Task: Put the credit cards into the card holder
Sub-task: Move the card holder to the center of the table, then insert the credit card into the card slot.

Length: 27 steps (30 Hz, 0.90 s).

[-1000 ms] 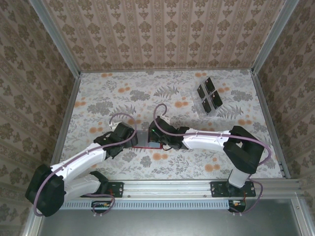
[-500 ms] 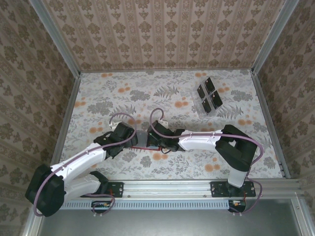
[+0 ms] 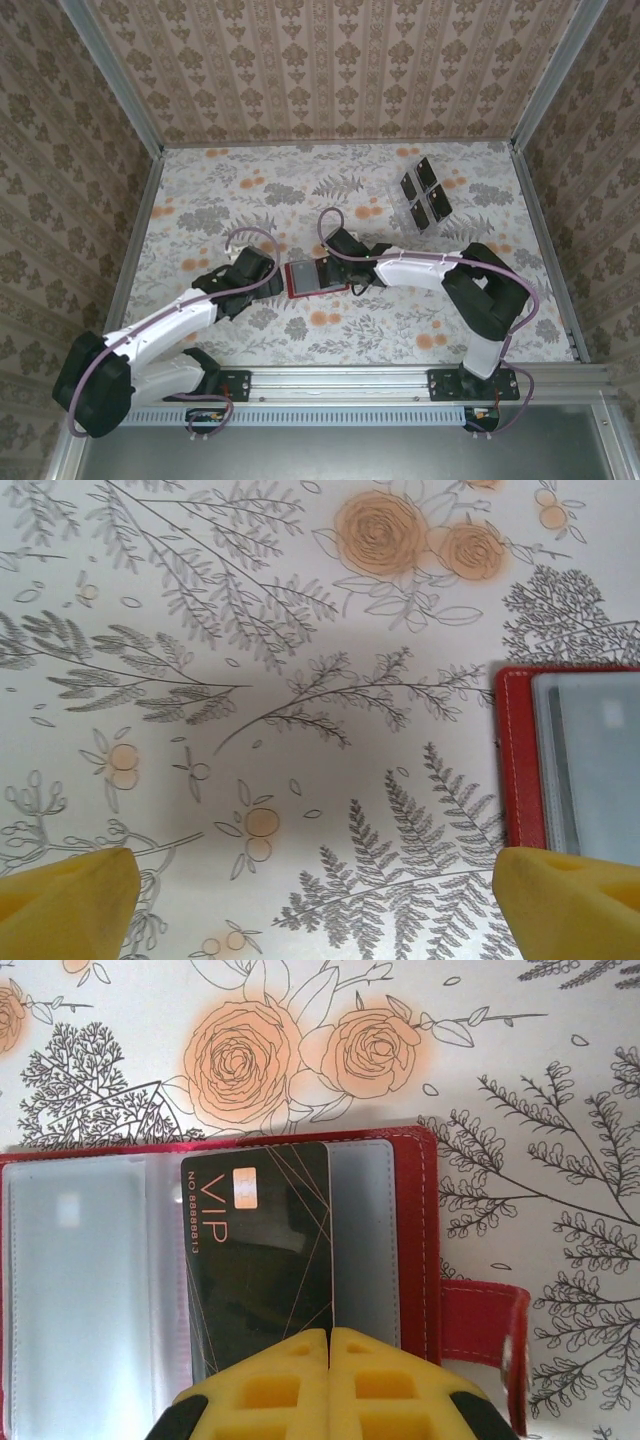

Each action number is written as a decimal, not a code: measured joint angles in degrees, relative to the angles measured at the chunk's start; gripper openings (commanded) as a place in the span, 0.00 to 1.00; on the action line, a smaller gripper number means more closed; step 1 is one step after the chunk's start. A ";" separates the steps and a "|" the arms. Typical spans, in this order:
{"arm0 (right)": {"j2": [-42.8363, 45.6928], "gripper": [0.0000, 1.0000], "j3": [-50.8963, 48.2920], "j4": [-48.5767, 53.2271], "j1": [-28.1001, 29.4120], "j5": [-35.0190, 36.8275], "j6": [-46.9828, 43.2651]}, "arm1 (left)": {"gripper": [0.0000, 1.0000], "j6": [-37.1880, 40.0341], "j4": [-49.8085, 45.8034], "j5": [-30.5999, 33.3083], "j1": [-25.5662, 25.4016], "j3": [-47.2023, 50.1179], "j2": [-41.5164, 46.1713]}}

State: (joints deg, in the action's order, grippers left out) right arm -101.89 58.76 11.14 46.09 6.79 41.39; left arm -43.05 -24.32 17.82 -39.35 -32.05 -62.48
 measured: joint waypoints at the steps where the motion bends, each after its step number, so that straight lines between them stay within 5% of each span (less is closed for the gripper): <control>1: 0.09 0.00 0.00 -0.09 -0.09 -0.94 -0.33 | 1.00 0.26 0.42 -0.66 0.00 -0.09 -0.57; 12: 8.44 0.00 -2.91 -6.67 -0.22 -9.97 3.89 | 1.00 1.46 3.15 -3.87 -4.07 -4.00 -9.40; 27: 13.79 0.00 -13.40 -18.01 -3.58 -10.40 8.35 | 1.00 -1.60 3.89 0.94 -10.12 -5.03 -14.88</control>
State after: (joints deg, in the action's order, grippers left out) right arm -88.09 45.36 -6.87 42.50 -3.62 49.74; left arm -44.64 -20.43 18.76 -49.47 -37.08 -77.36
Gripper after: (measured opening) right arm 0.043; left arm 0.997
